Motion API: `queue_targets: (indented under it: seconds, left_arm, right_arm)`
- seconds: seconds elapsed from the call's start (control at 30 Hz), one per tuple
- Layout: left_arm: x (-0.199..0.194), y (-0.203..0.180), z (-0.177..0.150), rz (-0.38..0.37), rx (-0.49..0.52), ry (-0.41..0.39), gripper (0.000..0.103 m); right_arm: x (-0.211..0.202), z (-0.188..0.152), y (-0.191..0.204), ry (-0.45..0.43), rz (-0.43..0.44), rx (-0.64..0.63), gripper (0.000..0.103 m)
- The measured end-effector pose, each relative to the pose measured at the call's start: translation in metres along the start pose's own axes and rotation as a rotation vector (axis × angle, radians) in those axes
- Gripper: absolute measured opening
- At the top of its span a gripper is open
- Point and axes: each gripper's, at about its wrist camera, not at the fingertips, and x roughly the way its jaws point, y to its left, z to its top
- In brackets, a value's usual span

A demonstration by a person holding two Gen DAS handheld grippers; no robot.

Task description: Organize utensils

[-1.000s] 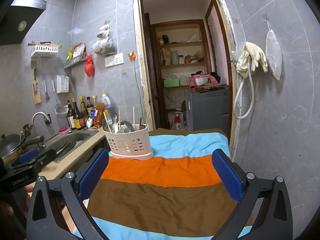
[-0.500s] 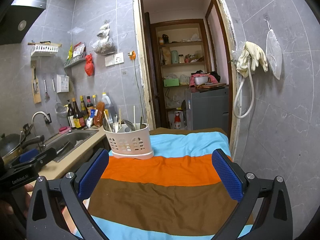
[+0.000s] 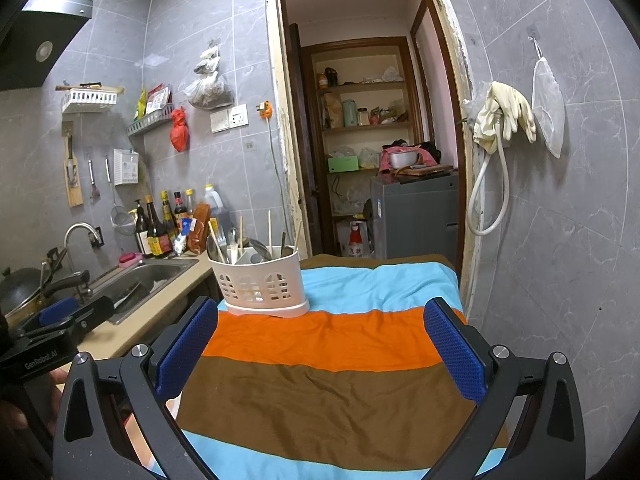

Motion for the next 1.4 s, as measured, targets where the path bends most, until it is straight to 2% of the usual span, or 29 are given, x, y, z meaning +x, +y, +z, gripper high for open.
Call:
queue_targets:
  seconds: [1.4]
  left_arm:
    - [0.0014, -0.0014, -0.0006, 0.001, -0.001, 0.005, 0.099]
  right_arm:
    - [0.0028, -0.0033, 0.0001, 0.013, 0.000, 0.001, 0.103]
